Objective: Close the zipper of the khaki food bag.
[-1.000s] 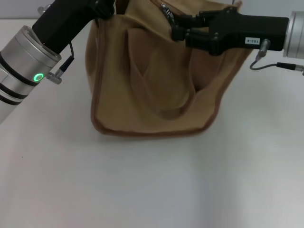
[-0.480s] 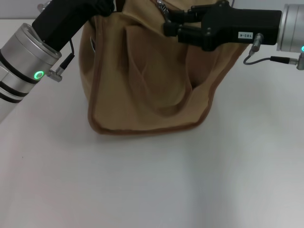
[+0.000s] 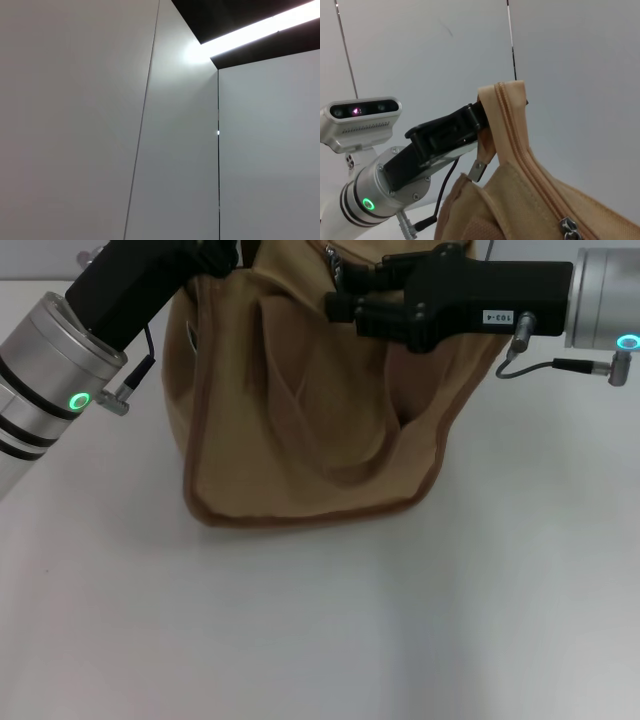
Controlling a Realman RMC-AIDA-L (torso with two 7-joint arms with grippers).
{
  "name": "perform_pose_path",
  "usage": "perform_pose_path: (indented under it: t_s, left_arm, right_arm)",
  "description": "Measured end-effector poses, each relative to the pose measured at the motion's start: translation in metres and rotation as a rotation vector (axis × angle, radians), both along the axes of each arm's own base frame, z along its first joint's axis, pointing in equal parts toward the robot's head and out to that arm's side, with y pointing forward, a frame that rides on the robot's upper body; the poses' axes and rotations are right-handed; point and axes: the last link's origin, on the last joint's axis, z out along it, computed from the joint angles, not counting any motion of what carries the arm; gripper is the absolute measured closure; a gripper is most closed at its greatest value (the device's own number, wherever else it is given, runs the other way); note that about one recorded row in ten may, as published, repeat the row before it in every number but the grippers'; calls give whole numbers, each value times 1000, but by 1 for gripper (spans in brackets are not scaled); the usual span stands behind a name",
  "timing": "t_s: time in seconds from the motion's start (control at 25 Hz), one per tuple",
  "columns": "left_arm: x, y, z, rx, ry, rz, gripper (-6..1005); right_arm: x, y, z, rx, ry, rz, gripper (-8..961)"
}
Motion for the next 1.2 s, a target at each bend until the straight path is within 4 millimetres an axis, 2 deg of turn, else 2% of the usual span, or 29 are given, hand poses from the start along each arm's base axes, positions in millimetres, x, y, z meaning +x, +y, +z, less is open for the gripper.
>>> perform_pose_path:
  t_s: [0.28, 0.48, 0.8, 1.2]
  left_arm:
    - [-1, -1, 0, -5, -3, 1, 855]
    - [-1, -2, -1, -8, -3, -2, 854]
    - [0, -3, -3, -18, -10, -3, 853]
    - [-2, -5, -2, -19, -14, -3, 850]
  right_arm:
    - [1, 0, 0, -2, 0, -2, 595]
    - [1, 0, -2, -7, -1, -4, 662]
    - [-1, 0, -3, -11, 0, 2, 660]
    - [-2, -1, -5, -15, 1, 2, 775]
